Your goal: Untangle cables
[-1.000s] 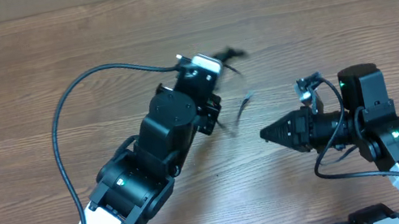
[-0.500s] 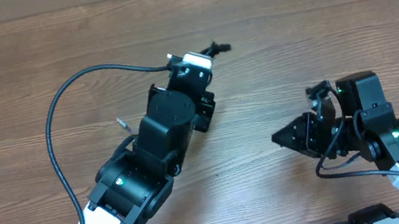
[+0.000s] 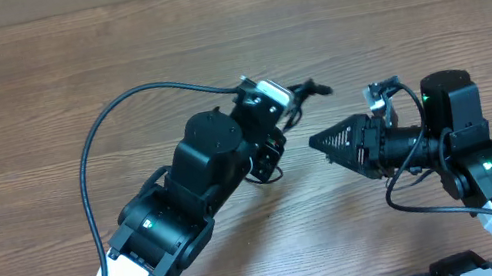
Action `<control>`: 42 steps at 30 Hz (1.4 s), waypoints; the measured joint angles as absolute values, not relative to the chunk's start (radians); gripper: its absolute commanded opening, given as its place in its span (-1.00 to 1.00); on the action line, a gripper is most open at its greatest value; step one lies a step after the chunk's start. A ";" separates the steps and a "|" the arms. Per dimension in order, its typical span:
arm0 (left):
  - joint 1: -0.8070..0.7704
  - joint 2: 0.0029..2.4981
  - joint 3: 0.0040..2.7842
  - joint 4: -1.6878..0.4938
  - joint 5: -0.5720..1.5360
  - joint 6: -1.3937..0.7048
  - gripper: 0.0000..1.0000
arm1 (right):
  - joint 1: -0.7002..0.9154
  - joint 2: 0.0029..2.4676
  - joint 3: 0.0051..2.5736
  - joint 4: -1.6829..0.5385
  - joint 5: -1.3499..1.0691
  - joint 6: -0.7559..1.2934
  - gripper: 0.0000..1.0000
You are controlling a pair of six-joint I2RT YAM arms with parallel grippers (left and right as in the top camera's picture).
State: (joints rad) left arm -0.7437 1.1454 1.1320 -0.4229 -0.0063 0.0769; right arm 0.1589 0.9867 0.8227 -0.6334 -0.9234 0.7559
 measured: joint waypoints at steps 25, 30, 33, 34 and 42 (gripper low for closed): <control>-0.744 1.145 1.132 -0.397 0.334 0.159 -0.92 | 0.159 0.987 0.823 -0.542 -0.934 0.935 -0.91; -0.744 1.145 1.132 -0.396 0.346 0.161 -0.92 | 0.159 0.987 0.823 -0.545 -0.934 0.938 -0.92; -0.744 1.145 1.132 -0.396 0.348 0.161 -0.92 | 0.159 0.987 0.823 -0.548 -0.934 0.937 -0.92; -0.744 1.145 1.132 -0.396 0.348 0.161 -0.92 | 0.159 0.987 0.823 -0.552 -0.935 0.935 -0.92; -0.745 1.145 1.132 -0.399 0.249 0.150 -0.92 | 0.159 0.987 0.823 -0.600 -0.937 0.912 -0.92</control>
